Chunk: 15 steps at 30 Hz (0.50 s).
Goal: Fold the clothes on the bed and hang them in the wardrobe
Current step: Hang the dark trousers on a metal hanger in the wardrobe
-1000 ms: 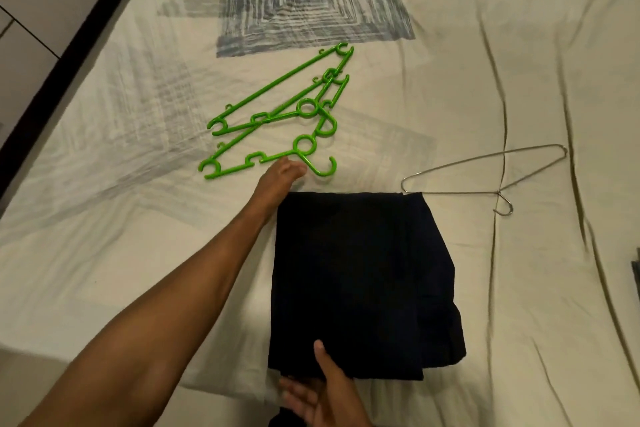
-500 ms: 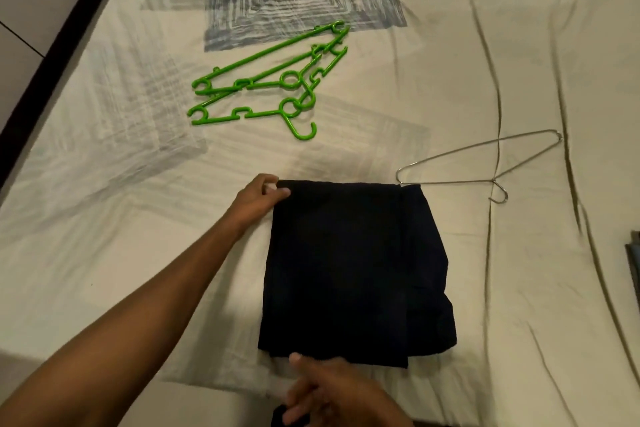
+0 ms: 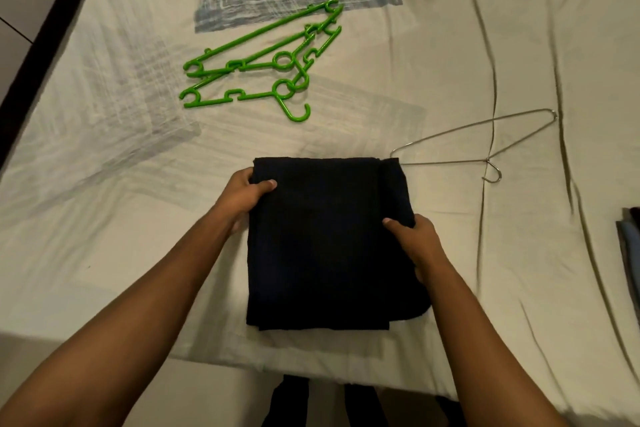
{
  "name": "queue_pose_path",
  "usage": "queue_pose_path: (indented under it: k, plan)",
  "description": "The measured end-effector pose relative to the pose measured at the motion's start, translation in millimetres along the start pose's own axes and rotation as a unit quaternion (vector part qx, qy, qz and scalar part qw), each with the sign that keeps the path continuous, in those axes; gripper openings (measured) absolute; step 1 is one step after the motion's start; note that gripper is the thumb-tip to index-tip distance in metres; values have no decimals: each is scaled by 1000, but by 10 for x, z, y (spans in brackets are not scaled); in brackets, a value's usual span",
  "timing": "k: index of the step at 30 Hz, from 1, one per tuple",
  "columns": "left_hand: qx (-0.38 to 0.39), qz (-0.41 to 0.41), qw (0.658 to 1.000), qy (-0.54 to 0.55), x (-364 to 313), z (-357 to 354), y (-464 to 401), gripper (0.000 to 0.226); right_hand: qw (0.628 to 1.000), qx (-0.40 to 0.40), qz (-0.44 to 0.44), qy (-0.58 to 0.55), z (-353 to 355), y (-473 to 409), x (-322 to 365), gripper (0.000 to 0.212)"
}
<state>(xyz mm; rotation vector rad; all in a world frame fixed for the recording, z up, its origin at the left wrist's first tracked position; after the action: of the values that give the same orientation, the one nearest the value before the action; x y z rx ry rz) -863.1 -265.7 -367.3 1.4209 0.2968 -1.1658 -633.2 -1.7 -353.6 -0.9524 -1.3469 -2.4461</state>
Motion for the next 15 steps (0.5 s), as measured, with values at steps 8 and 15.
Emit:
queue_pose_path:
  k: [8,15]
  plan:
    - [-165,6,986,-19,-59,852,-160,16,987,48,145,50,-551,-216,693,31]
    - [-277,-82,919,-267,-330,658,212,63,977,-110,141,112,77,-313,489,29]
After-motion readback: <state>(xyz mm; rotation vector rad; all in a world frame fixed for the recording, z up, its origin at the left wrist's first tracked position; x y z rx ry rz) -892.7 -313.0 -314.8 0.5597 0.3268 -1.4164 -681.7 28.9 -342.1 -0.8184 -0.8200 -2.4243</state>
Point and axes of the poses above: each hand's wrist, its own y-axis away from the middle knuckle, its own z-axis out of the back of the hand, x = y × z, the point moved 9 cm from there along -y, towards the middle knuckle, and after that the axes turned 1 degree about -z, right-handed, at the moved point
